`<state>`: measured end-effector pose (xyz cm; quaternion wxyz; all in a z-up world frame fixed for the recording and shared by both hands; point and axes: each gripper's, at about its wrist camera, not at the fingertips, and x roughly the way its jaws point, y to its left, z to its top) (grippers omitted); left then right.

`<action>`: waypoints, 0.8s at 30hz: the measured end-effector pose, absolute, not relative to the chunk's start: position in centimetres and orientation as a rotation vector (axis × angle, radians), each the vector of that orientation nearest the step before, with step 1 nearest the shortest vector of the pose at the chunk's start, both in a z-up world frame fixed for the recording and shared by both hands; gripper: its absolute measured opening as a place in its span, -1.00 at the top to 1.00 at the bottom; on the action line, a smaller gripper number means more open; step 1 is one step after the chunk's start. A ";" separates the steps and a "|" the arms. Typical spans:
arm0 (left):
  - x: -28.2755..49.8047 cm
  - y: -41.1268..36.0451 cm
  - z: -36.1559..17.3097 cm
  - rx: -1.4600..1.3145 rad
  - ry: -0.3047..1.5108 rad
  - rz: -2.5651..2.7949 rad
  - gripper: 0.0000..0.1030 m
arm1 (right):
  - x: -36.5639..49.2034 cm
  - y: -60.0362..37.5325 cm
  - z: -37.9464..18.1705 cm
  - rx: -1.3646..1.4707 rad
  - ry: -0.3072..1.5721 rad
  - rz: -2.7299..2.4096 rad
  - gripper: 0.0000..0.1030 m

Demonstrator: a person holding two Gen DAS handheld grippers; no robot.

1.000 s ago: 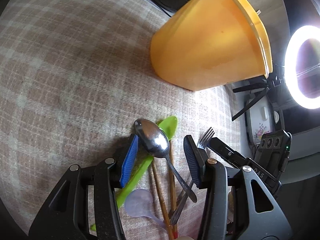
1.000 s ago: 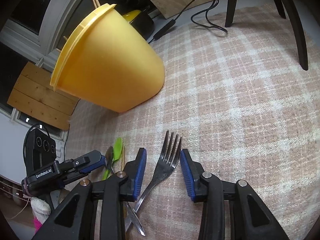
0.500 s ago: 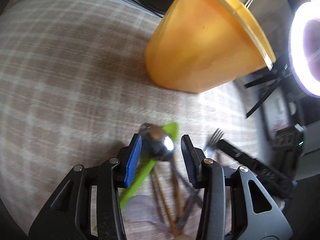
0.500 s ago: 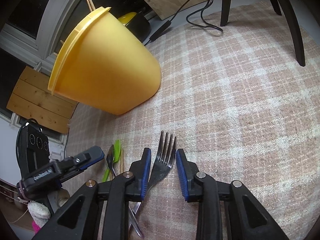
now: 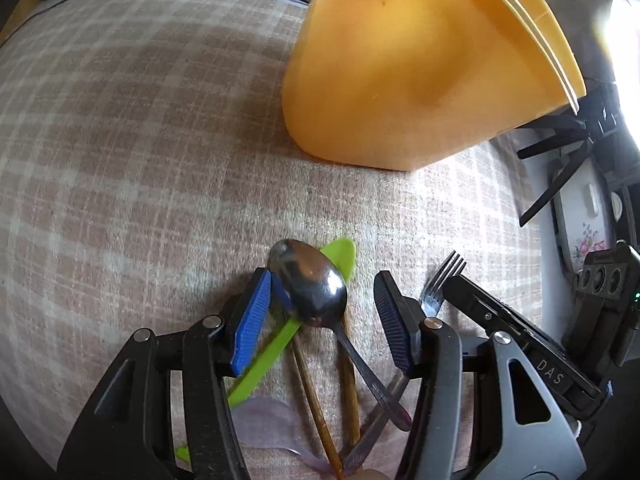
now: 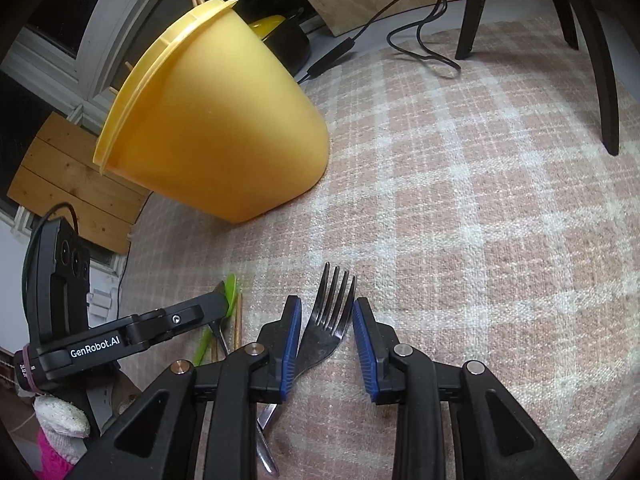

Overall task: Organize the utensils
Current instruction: 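Close the left gripper on the metal spoon handle while the right gripper closes on the metal fork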

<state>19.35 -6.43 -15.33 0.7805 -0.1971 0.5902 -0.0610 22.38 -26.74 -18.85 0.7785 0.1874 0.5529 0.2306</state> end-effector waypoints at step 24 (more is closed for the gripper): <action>19.4 -6.5 -15.3 -0.362 1.206 -0.185 0.25 | 22.8 -25.9 -17.8 0.428 1.170 0.509 0.98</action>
